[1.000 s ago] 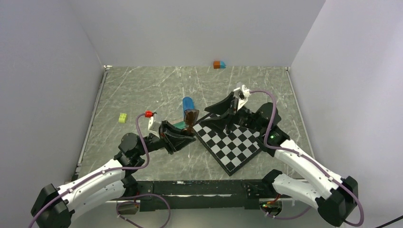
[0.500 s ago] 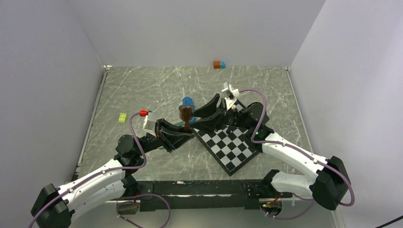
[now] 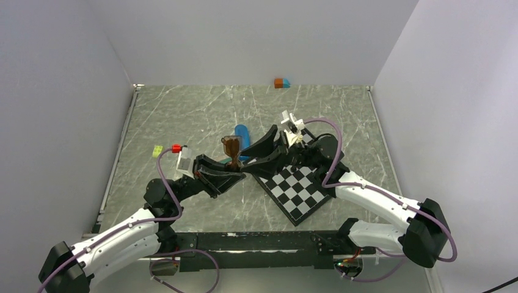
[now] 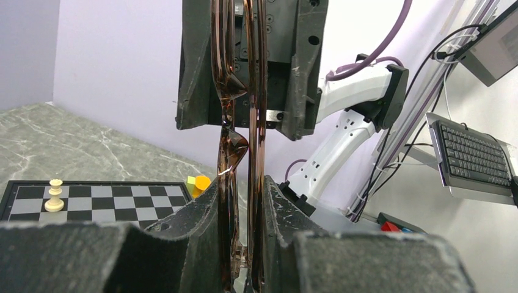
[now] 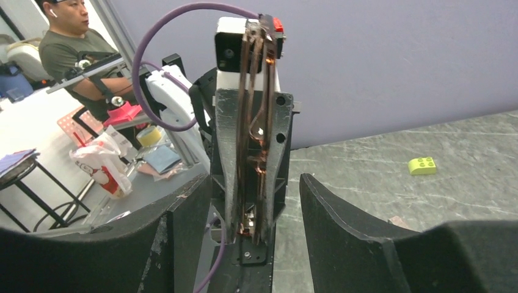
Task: Organize the sunglasses
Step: Pass from the left arm to the right
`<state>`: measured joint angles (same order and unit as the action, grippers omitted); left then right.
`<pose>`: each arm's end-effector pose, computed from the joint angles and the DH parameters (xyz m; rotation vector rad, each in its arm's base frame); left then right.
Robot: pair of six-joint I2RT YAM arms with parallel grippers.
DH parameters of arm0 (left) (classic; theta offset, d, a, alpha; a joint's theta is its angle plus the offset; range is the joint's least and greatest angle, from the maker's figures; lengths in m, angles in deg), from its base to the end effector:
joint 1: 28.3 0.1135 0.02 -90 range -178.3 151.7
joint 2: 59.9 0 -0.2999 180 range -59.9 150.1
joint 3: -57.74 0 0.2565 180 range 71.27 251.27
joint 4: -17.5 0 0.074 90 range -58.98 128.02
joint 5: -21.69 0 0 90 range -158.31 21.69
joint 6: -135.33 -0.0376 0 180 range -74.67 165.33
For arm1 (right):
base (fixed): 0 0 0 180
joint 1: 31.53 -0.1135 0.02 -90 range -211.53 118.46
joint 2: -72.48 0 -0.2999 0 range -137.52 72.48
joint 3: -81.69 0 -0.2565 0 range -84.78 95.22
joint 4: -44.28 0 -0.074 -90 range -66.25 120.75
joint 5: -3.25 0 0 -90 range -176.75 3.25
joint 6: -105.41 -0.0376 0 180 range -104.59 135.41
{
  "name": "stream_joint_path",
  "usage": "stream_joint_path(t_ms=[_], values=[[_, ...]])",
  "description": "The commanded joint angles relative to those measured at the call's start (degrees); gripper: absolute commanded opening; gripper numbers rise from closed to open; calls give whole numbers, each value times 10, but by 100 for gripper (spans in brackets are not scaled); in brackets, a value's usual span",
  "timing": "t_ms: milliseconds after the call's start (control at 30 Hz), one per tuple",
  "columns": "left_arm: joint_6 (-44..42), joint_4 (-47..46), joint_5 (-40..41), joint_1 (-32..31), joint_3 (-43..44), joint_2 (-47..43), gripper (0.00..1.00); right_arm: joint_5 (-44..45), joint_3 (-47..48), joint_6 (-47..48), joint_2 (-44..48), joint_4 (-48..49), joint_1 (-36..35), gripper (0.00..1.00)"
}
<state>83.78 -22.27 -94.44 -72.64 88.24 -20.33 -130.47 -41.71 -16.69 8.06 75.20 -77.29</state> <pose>0.0848 -0.1060 0.3191 0.5206 1.1100 -1.5165 0.1472 0.1884 0.3888 -0.9036 1.1524 1.5813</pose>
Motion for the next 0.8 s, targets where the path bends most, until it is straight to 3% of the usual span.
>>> stream_joint_path(t_ms=[0,167,400,633,767], values=[[9,-31,14,-2,6,1,0,16,46,18,-10,19,-17,60],[11,-36,17,-2,7,10,0,11,62,2,-37,41,-27,57],[15,-46,22,-1,2,6,0,0,68,-13,-55,42,-31,40],[13,-45,42,-1,-11,-11,0,21,57,6,-41,27,-35,38],[1,-19,50,-1,-8,-16,0,36,64,18,-34,1,-36,48]])
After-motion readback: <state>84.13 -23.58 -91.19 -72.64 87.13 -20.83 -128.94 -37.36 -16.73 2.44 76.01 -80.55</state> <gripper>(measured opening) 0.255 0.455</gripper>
